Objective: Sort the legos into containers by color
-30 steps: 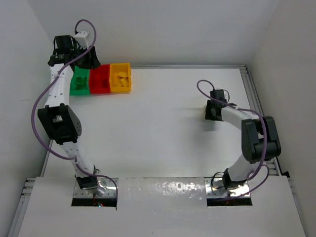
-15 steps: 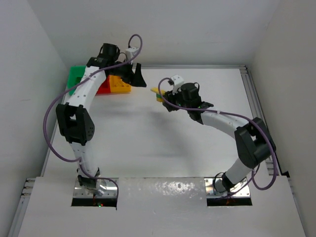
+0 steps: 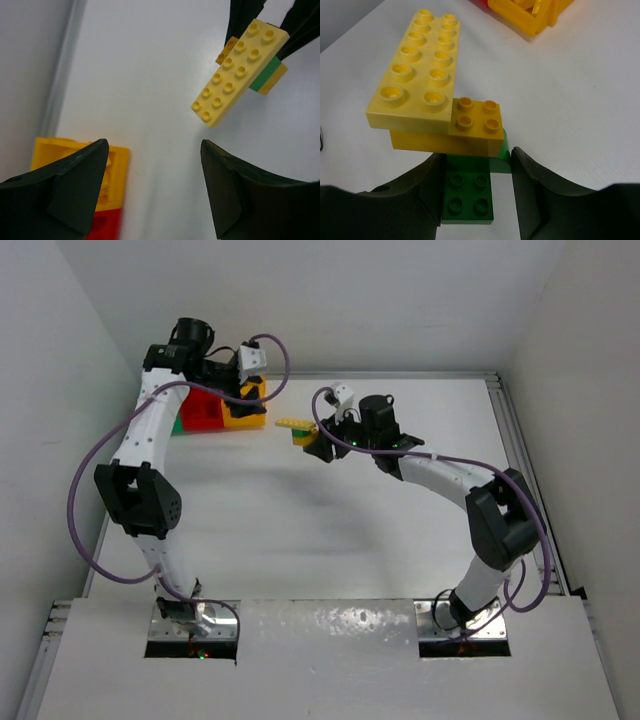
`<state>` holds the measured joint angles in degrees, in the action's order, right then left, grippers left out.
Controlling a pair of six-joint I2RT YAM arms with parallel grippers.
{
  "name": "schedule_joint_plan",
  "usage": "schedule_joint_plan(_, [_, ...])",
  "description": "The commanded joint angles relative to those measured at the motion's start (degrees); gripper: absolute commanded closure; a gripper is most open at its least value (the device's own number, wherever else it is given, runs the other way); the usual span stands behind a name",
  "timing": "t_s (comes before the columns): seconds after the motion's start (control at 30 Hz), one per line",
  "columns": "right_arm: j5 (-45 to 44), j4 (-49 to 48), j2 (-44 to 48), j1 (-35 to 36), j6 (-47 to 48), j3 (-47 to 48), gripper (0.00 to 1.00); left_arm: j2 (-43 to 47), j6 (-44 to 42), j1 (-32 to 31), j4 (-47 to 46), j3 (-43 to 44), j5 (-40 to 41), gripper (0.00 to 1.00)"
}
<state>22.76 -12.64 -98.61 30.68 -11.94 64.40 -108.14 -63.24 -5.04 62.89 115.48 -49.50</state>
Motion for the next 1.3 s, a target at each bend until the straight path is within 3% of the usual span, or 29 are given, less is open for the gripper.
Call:
schedule_joint_plan(0.0, [3.5,0.3,0.7,0.0,0.4,2.3,1.0,2.9,-24.6,0.6,6.7,0.5,-7.9,0.28])
schedule_joint_plan(0.13, [1.9,-2.9,0.6,0.1,-2.0,0.9,1.0,4.0,-28.5,0.3,5.8,-5.3,-10.2,0.28])
schedule_joint_plan(0.33, [1.5,-4.6,0.0,0.0,-3.5,0.7,1.0,8.2,-27.3,-2.5,-3.5,-12.8,-4.0,0.34])
schedule_joint_plan(0.53, [1.1,-6.2,-0.4,0.0,-4.8,0.5,1.0,16.1,-29.7,-5.0,-11.7,-23.3,1.0,0.34])
schedule_joint_plan(0.7, [1.9,-7.9,-0.4,0.0,-6.1,-0.2,1.0,19.2,-23.7,-7.3,-22.5,-29.5,3.3,0.36])
schedule_joint_plan(1.03, [3.2,-8.2,0.2,0.0,-6.3,-0.2,1.0,18.1,-19.9,-9.5,-29.4,-32.4,8.4,0.48])
schedule_joint_plan(1.17, [3.3,-8.4,0.1,0.2,-6.5,-0.4,1.0,17.7,-18.5,-9.8,-32.3,-32.8,8.5,0.6])
schedule_joint_plan(1.27, [3.4,-9.0,0.1,0.4,-6.7,-0.8,1.0,17.5,-18.6,-10.3,-32.6,-33.2,8.3,0.63])
